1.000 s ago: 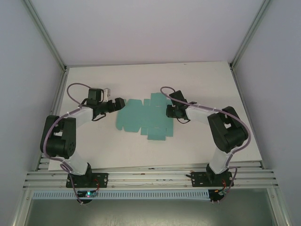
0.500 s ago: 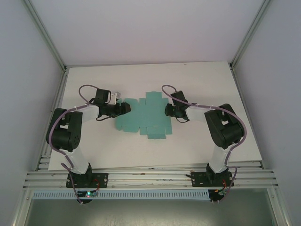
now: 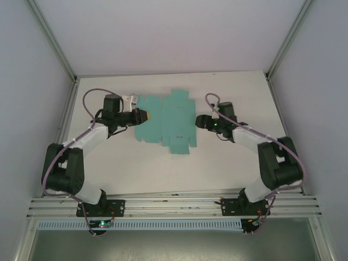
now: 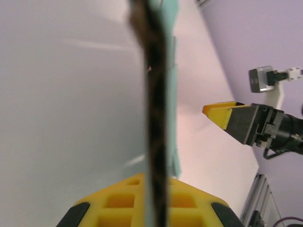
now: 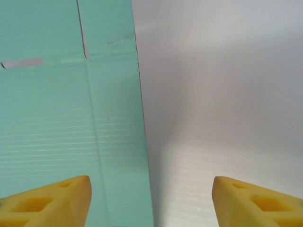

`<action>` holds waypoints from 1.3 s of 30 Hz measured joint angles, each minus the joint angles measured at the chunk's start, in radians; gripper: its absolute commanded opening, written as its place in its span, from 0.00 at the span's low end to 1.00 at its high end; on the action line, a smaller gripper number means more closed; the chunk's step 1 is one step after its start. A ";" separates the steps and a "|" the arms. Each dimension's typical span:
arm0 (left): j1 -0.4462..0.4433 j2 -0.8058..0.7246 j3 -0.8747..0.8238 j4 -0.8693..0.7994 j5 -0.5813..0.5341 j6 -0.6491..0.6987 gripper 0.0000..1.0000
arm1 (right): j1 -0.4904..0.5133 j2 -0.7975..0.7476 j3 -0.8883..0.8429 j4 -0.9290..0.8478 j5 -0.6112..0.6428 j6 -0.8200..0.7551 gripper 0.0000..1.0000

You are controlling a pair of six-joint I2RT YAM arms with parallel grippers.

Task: Assemble paper box

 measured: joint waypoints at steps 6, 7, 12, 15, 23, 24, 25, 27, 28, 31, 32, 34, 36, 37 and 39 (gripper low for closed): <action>0.000 -0.205 -0.032 0.032 0.050 0.003 0.00 | -0.081 -0.160 -0.019 0.054 -0.264 -0.062 0.81; 0.000 -0.245 -0.043 0.041 0.059 0.002 0.00 | -0.086 -0.177 -0.020 0.063 -0.308 -0.068 0.81; 0.000 -0.420 -0.088 0.058 0.065 0.002 0.00 | -0.109 -0.222 -0.022 0.114 -0.476 -0.076 0.73; 0.000 -0.497 -0.117 0.080 0.064 0.002 0.00 | -0.115 -0.227 -0.024 0.179 -0.556 -0.057 0.67; 0.000 -0.542 -0.141 0.112 0.046 -0.022 0.00 | -0.109 -0.216 -0.024 0.362 -0.705 0.032 0.37; 0.000 -0.543 -0.143 0.115 0.040 -0.026 0.00 | -0.104 -0.213 -0.024 0.375 -0.717 0.035 0.37; 0.000 -0.543 -0.145 0.117 0.036 -0.032 0.00 | -0.101 -0.213 -0.024 0.381 -0.721 0.035 0.37; 0.000 -0.542 -0.150 0.121 0.023 -0.043 0.00 | -0.099 -0.213 -0.024 0.389 -0.729 0.034 0.35; 0.000 -0.542 -0.153 0.125 0.016 -0.047 0.00 | -0.100 -0.213 -0.025 0.393 -0.734 0.032 0.32; 0.000 -0.542 -0.163 0.131 -0.003 -0.051 0.00 | -0.099 -0.216 -0.034 0.402 -0.741 0.023 0.25; 0.000 -0.542 -0.164 0.131 -0.005 -0.053 0.00 | -0.097 -0.220 -0.040 0.404 -0.741 0.020 0.21; 0.000 -0.541 -0.166 0.138 -0.010 -0.061 0.00 | -0.092 -0.227 -0.051 0.404 -0.748 0.016 0.15; 0.000 -0.541 -0.166 0.146 -0.011 -0.068 0.00 | -0.080 -0.233 -0.058 0.399 -0.753 0.005 0.09; 0.000 -0.541 -0.166 0.146 -0.012 -0.069 0.00 | -0.078 -0.236 -0.058 0.399 -0.755 0.000 0.08; 0.000 -0.541 -0.168 0.149 -0.016 -0.073 0.00 | -0.073 -0.245 -0.058 0.396 -0.756 -0.010 0.00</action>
